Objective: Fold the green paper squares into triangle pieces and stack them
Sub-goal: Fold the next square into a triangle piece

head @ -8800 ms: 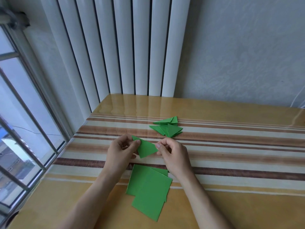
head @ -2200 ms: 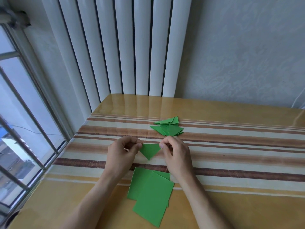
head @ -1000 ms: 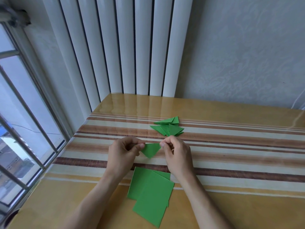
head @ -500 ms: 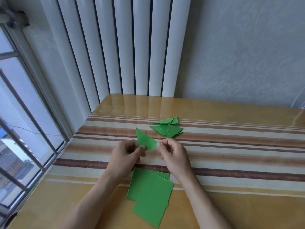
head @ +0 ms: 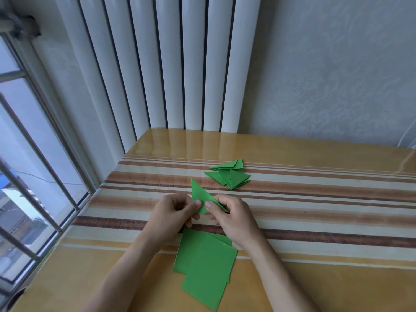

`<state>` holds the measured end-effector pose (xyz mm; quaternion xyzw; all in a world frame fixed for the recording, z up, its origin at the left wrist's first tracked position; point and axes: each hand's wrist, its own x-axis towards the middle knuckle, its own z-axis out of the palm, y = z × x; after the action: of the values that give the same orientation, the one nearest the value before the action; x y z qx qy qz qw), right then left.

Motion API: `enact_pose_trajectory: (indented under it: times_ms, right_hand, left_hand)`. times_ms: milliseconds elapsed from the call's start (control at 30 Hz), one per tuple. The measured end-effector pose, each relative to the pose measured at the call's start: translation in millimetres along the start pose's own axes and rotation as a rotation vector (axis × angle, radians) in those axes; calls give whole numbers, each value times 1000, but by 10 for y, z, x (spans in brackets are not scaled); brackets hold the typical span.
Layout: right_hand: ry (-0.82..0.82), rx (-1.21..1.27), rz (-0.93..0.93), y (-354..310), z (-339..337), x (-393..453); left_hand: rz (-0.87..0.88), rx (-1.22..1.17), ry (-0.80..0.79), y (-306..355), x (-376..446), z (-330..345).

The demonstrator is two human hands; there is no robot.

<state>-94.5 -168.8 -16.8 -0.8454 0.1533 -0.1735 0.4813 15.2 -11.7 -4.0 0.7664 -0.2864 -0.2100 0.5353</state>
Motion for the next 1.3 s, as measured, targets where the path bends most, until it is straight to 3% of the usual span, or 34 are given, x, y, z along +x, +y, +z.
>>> enact_pose_trajectory:
  times_ms: [167,433,633,867,967,1100,1300]
  right_hand:
    - [-74,-33,4,-42,-8,-12]
    - [19,12,45,-72,-8,-8]
    - [95,95,135,-80,-44,5]
    - [47,82,169,-102,-93,-15]
    - [143,209,279,-100,-106,-25]
    - [339,558,407,-85,-171,-4]
    - [374,715,466,-94,-178,47]
  left_hand:
    - [48,-172,154,0,15,-16]
    - [0,-263,197,-5,21,-12]
    - [39,-19,33,50,-34,76]
    - [30,75,129,-14,13,12]
    - [9,44,142,-2,13,68]
    - [-1,42,190,-20,21,59]
    - [28,143,150,-35,18,90]
